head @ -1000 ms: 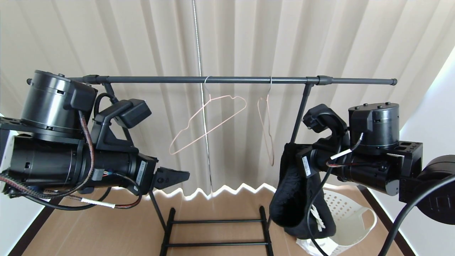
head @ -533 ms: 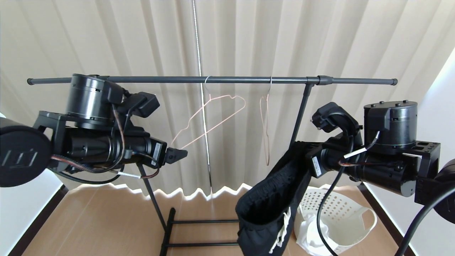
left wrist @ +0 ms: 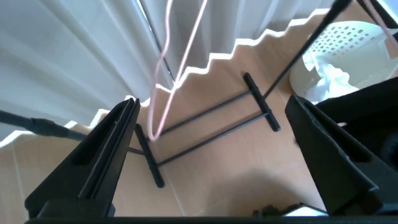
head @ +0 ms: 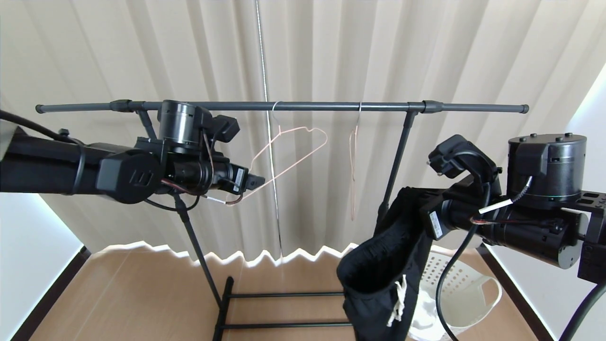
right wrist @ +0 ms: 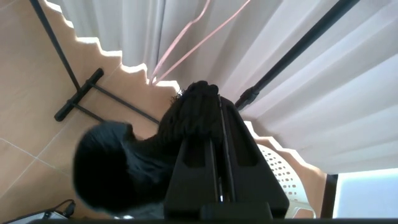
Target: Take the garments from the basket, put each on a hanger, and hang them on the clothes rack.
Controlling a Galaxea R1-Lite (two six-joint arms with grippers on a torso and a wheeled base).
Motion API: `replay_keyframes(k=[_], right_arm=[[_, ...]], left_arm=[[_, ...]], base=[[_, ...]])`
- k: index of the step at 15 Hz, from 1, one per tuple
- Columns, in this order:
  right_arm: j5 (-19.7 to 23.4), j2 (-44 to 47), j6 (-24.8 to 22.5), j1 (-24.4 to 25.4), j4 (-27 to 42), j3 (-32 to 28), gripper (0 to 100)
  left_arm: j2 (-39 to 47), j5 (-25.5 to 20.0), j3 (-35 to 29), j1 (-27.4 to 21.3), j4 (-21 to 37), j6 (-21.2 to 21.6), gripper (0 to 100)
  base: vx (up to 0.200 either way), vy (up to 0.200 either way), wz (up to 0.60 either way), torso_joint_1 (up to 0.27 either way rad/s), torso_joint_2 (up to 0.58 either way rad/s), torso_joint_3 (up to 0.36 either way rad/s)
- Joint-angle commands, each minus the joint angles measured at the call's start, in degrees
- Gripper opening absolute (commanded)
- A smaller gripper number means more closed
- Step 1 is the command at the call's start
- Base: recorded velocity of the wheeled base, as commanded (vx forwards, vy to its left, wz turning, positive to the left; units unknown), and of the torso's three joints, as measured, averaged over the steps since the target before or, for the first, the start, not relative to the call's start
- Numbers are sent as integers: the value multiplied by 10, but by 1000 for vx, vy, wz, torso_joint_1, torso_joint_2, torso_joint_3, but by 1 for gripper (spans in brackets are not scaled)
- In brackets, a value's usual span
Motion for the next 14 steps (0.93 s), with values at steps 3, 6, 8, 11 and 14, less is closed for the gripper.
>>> replay_keyframes(k=[3,6,8,11,14], right_arm=[[1,2,0,1,-1,-1,0],[1,2,0,1,-1,-1,0],[1,1,0,0,-1,-1,0],[1,1,0,1,-1,0,0],[1,-1,0,1,-1,1,0]], left_arm=[[93,5,-92,25,-1,45,100],[127,1,-130,25,-1,51,100],[156,0,-162,25,-1,57,100],[183,-3,-187,25,-2,80,100],[200,-3,-209,25,-2,101,100]], base=[[0,0,0,0,0,0],[0,0,0,0,0,0],[0,0,0,0,0,0],[0,0,0,0,0,0],[0,0,0,0,0,0]])
